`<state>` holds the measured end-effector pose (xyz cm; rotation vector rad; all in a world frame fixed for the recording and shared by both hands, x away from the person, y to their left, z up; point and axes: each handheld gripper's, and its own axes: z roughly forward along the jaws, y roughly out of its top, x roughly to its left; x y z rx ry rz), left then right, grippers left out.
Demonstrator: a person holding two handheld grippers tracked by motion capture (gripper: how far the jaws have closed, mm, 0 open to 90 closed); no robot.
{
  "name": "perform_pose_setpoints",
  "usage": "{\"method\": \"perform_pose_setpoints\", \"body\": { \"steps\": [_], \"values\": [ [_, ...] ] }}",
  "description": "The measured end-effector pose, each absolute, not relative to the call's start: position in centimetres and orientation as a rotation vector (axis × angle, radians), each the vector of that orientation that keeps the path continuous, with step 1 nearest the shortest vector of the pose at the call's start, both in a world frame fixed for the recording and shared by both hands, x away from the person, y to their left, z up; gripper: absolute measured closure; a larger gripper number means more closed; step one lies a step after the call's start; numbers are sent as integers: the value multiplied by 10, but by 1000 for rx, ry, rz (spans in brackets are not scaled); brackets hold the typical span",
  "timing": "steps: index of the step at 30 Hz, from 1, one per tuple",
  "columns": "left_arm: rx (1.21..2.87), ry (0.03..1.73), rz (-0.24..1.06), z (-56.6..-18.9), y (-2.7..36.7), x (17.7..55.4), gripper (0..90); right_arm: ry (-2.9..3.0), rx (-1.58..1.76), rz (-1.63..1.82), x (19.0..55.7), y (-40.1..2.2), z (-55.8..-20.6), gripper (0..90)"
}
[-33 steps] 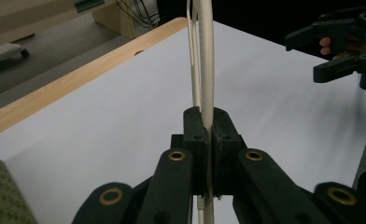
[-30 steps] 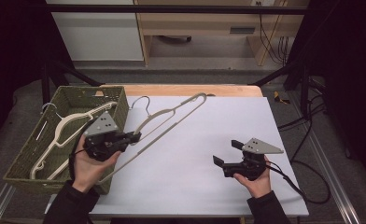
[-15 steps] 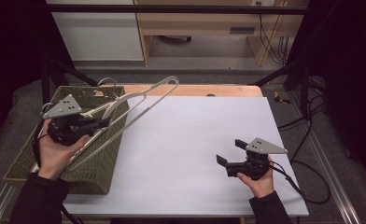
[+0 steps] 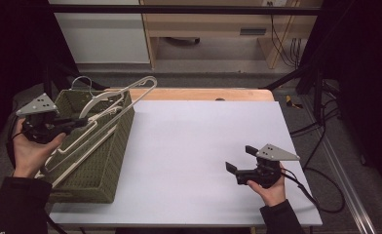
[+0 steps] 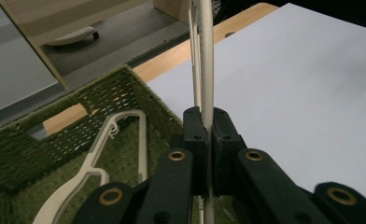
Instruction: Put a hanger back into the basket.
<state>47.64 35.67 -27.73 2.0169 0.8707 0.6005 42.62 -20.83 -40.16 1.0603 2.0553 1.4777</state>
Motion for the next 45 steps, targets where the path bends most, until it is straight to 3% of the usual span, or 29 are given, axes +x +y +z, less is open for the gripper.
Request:
{"method": "perform_pose_setpoints", "body": {
  "steps": [27, 45],
  "values": [
    [2006, 1047, 578, -312, 438, 484, 869, 2061, 1038, 1475, 426, -210, -401, 35],
    [1991, 1162, 487, -360, 418, 480, 871, 2058, 1042, 1478, 426, -210, -401, 35]
  ]
}}
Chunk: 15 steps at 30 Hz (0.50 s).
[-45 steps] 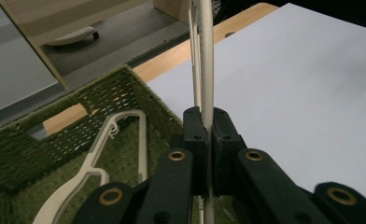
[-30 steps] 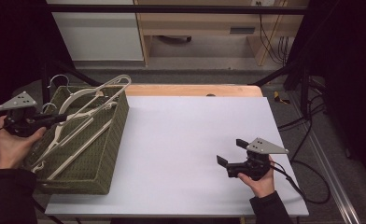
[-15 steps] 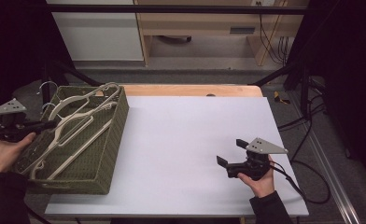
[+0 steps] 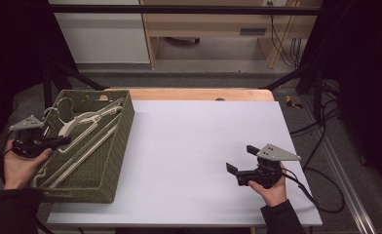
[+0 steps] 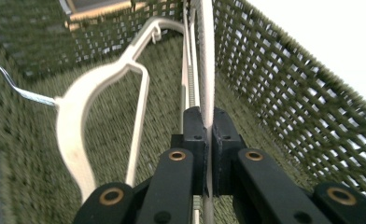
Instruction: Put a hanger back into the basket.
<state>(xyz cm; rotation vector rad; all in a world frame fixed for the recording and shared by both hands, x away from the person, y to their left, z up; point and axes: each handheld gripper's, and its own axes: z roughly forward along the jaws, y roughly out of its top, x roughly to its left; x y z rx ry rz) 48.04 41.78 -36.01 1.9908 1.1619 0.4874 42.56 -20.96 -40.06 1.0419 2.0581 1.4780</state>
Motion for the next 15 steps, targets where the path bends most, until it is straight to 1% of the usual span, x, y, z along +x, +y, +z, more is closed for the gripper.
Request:
{"method": "perform_pose_setpoints", "body": {
  "steps": [9, 15],
  "values": [
    [1929, 1288, 461, -373, 416, 480, 852, 2060, 1041, 1479, 425, -210, -400, 35],
    [1916, 1339, 472, -378, 423, 482, 836, 2063, 1032, 1479, 425, -211, -400, 35]
  ]
}}
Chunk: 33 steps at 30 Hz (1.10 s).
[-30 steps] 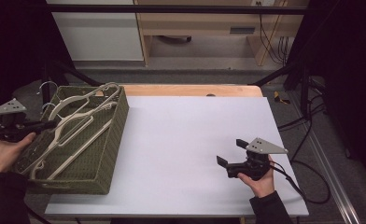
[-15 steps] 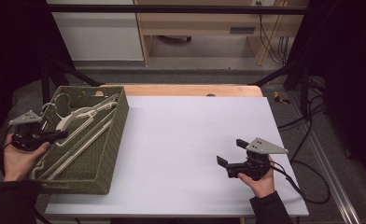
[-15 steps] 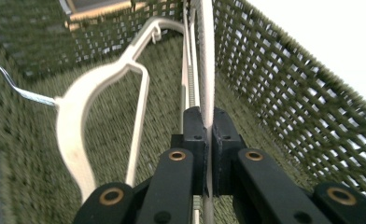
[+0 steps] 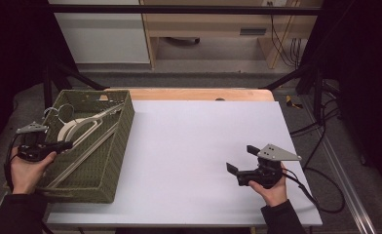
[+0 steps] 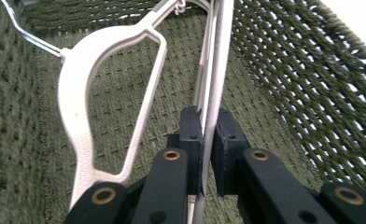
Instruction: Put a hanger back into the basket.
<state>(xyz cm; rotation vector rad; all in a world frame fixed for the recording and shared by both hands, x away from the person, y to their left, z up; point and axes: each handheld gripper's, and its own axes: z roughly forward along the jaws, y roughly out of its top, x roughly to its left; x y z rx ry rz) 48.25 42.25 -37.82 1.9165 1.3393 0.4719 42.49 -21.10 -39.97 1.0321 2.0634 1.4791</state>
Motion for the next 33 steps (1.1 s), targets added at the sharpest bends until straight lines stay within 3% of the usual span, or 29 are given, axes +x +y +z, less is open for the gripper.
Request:
{"method": "perform_pose_setpoints", "body": {
  "steps": [6, 14, 27, 33],
  "values": [
    [1965, 1418, 544, -380, 422, 486, 816, 2063, 1044, 1479, 425, -210, -400, 35],
    [1954, 1532, 547, -386, 434, 491, 793, 2066, 1039, 1477, 425, -210, -401, 36],
    [1956, 1638, 552, -392, 440, 495, 563, 2070, 1040, 1474, 426, -209, -401, 36],
    [1966, 1621, 562, -391, 440, 494, 526, 2069, 1039, 1474, 426, -209, -401, 36]
  ]
}}
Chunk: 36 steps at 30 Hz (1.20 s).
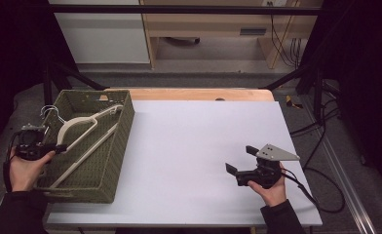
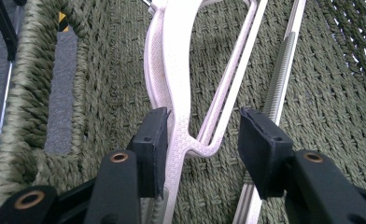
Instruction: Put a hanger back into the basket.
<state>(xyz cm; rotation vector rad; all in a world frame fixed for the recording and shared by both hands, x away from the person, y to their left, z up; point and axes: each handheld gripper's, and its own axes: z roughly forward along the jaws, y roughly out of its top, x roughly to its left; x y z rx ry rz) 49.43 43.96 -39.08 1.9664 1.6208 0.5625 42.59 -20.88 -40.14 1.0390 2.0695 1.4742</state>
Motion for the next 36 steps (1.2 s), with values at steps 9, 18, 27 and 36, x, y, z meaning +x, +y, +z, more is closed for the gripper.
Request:
{"method": "perform_pose_setpoints", "body": {
  "steps": [9, 18, 27, 36],
  "values": [
    [1962, 1612, 566, -388, 439, 493, 463, 2067, 1038, 1479, 425, -210, -401, 35],
    [1856, 1401, 671, -360, 419, 473, 430, 2056, 1034, 1488, 425, -211, -399, 33],
    [1774, 1118, 691, -332, 367, 447, 329, 2027, 1033, 1512, 422, -215, -395, 27],
    [1738, 910, 597, -332, 311, 432, 159, 1993, 1023, 1539, 419, -223, -390, 25]
  ]
}}
